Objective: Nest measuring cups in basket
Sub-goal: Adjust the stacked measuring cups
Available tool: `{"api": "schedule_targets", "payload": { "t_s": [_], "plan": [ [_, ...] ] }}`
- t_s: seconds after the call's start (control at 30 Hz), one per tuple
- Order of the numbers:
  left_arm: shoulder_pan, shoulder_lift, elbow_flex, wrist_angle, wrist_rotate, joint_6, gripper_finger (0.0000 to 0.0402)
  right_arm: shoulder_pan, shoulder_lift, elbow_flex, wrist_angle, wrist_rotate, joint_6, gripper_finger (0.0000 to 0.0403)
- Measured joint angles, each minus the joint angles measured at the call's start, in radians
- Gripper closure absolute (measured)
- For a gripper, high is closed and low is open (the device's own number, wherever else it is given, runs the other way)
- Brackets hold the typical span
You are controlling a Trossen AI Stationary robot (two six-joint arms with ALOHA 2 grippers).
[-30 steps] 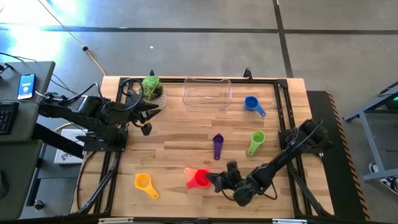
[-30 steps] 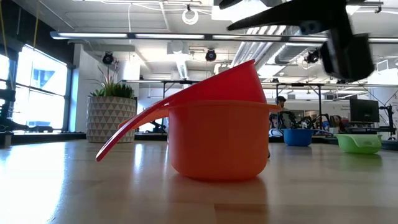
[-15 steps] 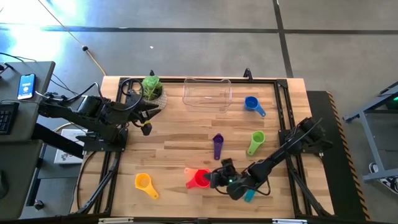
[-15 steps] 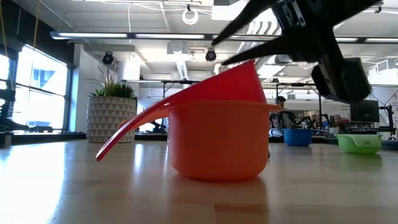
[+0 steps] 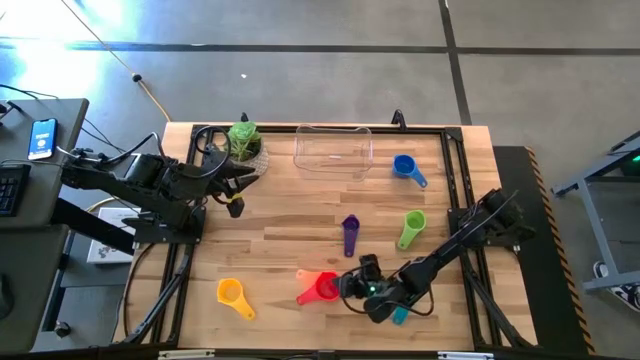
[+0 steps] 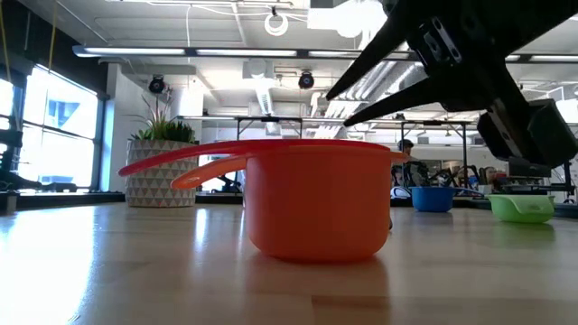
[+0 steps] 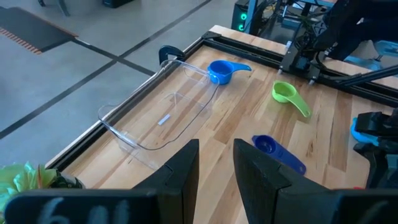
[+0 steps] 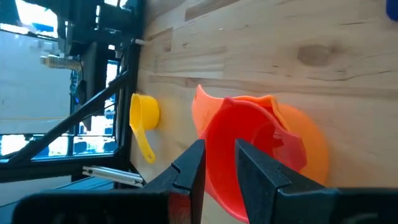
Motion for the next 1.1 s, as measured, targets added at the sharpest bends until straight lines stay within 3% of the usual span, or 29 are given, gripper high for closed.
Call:
{"api": "schedule_targets", "payload": {
  "t_s": [0.27, 0.43, 0.57, 0.9, 1.1],
  "plan": [
    [0.0, 0.0, 0.0, 0.0, 0.0, 0.0, 0.0312, 0.002, -0.062, 0.0, 0.009, -0.001, -0.108, 0.0325],
    [0.0, 0.0, 0.0, 0.0, 0.001, 0.001, 0.0312, -0.006, -0.101, 0.007, 0.061, -0.11, -0.233, 0.0325],
    [0.0, 0.0, 0.0, -0.003, 0.022, 0.041, 0.0312, -0.022, -0.096, 0.095, 0.034, -0.17, -0.339, 0.0325],
    [0.0, 0.014, 0.0, -0.006, 0.323, 0.192, 0.0312, -0.055, -0.089, 0.392, -0.441, -0.233, -0.395, 0.0325],
    [-0.001, 0.073, 0.0, -0.042, 0.467, 0.242, 0.0312, -0.055, -0.084, 0.424, -0.472, -0.217, -0.326, 0.0325]
  ]
}}
